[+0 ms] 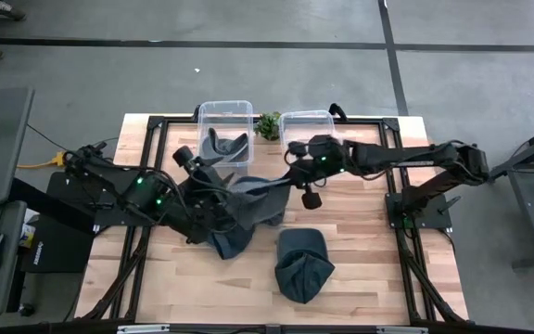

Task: Pick & Place hat
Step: Put the gray cap into the left transparent bin

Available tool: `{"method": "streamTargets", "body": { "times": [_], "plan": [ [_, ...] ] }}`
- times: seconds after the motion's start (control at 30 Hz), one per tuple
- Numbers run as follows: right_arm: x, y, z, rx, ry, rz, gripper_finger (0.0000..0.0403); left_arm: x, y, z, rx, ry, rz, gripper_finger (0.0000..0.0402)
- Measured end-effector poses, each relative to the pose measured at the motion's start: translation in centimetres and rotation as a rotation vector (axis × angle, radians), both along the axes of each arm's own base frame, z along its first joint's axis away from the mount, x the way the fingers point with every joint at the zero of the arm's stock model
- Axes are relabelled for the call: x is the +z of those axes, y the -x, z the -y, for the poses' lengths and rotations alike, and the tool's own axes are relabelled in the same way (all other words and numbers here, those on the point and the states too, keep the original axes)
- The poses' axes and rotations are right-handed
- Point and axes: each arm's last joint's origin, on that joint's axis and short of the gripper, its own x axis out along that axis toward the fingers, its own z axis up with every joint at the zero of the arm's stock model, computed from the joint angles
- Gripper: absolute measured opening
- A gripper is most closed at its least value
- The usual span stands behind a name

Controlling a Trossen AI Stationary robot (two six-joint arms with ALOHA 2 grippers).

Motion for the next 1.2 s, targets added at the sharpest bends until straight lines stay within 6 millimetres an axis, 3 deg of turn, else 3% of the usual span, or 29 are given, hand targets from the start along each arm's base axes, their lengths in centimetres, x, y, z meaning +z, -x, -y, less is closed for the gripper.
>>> {"method": "streamTargets", "body": {
  "times": [0.27,0.43,0.9,1.2],
  "plan": [
    [3.3,4.3,1.3,-0.137,0.068,0.013,0.0005,-1.3,2.2,1.4,0.033,-0.002,0.059,0.0205],
    [4.6,6.2,1.7,-0.178,0.079,0.04,0.0005,-3.0,2.2,2.0,0.044,0.0,0.073,0.0205],
    [6.5,8.5,2.7,-0.249,0.112,0.122,0.0005,-9.0,2.2,1.9,0.146,0.004,0.173,0.0205],
    [7.5,8.7,3.7,-0.203,0.117,0.229,0.0005,-11.7,1.6,2.2,0.163,0.047,0.297,0.0205]
  ]
}}
